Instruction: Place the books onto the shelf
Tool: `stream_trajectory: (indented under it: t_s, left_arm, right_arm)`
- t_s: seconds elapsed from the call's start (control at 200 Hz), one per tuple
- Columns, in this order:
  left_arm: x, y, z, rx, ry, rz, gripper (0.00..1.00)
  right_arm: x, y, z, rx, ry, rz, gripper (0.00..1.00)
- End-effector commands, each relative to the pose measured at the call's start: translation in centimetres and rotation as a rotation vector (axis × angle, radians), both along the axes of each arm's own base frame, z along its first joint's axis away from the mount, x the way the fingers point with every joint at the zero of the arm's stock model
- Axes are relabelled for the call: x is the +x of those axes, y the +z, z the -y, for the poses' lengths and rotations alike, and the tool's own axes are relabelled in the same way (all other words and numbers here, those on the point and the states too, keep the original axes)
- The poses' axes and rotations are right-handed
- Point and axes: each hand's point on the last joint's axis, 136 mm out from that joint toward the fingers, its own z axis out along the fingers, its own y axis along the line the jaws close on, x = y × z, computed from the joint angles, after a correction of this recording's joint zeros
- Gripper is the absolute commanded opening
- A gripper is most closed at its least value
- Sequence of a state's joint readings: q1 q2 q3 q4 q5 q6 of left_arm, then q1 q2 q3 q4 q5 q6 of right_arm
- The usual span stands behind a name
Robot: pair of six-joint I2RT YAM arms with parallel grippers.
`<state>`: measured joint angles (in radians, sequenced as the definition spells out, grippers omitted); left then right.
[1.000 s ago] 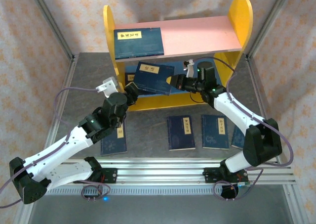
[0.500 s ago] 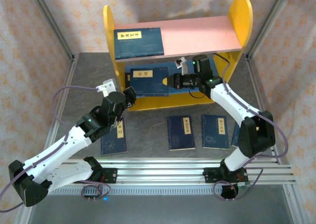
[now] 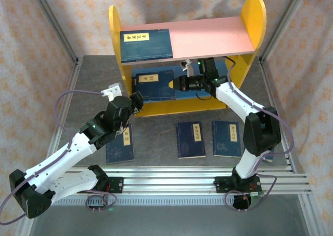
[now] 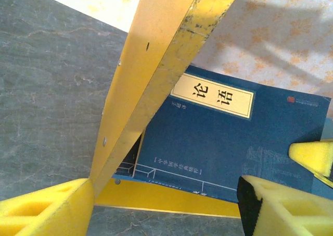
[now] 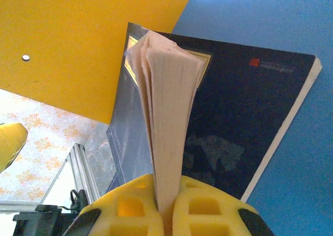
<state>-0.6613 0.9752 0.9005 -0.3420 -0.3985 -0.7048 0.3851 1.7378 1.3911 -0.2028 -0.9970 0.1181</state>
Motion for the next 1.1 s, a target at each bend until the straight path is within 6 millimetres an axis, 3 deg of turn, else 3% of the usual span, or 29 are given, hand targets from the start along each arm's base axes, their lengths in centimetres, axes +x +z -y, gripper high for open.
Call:
stream_trajectory:
  t_s: [0.0,0.466,1.096]
  left_arm:
    - [-0.1,-0.2,-0.7,0.033,0.003,-0.017,0.73]
    - [-0.3,-0.5,-1.4,0.031,0.02,-0.019,0.73]
    - [0.6,-0.4,-0.8,0.027,0.006,-0.027,0.73]
  right_arm:
    - [0.8,2.8,-0.6,0.056,0.039,0.082,0.0]
    - [1.3,1.7,-1.4,0.045,0.096,0.055,0.0]
    - [2.5,0.4,-1.8,0.046,0.082,0.011,0.01]
